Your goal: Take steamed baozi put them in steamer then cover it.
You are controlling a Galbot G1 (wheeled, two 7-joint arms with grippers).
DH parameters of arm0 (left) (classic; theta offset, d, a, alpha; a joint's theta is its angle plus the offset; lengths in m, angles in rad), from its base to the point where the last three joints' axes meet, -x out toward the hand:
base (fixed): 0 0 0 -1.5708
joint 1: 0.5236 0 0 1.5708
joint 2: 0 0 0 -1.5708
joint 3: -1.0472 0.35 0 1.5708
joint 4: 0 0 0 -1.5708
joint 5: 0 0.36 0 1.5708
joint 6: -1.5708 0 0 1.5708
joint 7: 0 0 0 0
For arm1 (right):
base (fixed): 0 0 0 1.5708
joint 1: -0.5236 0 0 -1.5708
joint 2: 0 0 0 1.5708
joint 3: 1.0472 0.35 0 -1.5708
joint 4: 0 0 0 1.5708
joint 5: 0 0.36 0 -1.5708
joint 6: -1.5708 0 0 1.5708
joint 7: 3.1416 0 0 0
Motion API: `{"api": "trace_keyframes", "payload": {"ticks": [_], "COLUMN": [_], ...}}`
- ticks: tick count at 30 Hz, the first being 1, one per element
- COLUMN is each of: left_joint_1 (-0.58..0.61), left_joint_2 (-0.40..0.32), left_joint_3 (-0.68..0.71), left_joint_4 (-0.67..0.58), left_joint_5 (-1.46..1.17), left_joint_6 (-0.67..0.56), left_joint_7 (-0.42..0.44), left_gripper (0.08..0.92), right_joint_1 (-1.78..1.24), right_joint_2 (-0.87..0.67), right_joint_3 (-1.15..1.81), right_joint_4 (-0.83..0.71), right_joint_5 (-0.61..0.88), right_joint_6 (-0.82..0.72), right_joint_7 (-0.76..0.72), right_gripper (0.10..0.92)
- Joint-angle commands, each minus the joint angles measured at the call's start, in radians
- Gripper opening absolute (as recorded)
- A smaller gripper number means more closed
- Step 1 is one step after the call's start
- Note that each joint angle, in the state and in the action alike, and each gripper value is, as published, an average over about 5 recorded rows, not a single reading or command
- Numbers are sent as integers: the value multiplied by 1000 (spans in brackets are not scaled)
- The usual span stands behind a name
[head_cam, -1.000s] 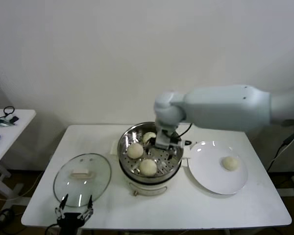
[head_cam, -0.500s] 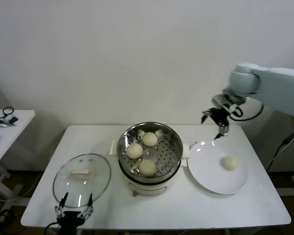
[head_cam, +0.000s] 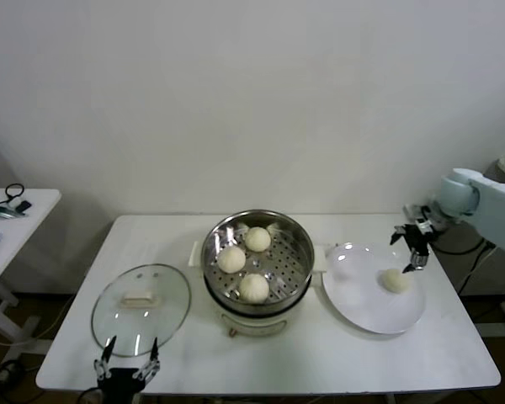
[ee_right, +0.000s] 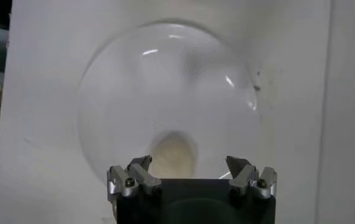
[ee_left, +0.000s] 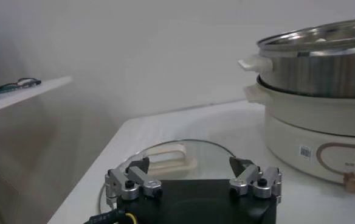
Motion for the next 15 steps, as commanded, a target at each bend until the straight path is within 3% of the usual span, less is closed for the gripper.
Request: {"api": "trace_keyframes", "payload": {"ticks": [1,15], "left_joint_1": [0,2], "left_joint_2": [-2,-8], "left_joint_3": [0,-5], "left_joint_4": [0,10], "left_joint_5": [3,3], "left_joint_6": [0,0], "left_joint_7": [0,-2], "left_gripper": [823,823], "right_joint_1": [-307,-332], "right_joint_2": [44,138], "right_joint_3": [260,286], "right_joint_4": [-211,-277], "right_joint_5": [-137,-140], "right_joint_6": [-10,-3], "right_joint_7": [10,28], "right_gripper": [823,823]}}
